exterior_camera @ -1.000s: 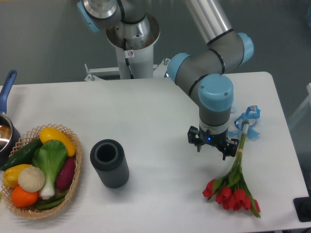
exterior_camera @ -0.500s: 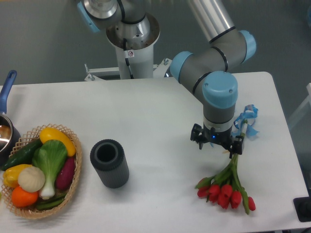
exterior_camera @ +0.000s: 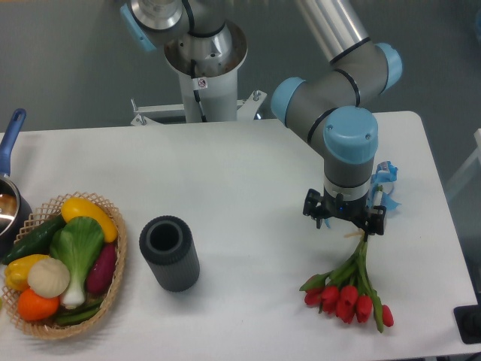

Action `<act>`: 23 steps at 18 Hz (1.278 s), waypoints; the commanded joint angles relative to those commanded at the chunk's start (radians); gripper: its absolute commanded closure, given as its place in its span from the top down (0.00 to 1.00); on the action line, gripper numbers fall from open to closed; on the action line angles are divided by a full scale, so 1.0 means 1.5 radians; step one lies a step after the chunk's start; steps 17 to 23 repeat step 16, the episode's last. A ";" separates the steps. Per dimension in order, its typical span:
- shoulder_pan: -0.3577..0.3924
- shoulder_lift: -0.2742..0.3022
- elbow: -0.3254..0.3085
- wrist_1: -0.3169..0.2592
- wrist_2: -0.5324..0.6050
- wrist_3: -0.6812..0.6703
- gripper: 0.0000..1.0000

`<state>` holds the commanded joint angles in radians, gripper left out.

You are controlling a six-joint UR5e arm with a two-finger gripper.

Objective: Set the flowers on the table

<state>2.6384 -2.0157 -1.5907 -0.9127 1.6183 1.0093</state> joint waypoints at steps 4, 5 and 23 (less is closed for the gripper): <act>0.011 0.000 0.001 0.000 0.002 0.007 1.00; 0.014 0.000 -0.001 0.001 0.002 0.013 1.00; 0.080 -0.008 0.009 -0.002 -0.001 0.171 1.00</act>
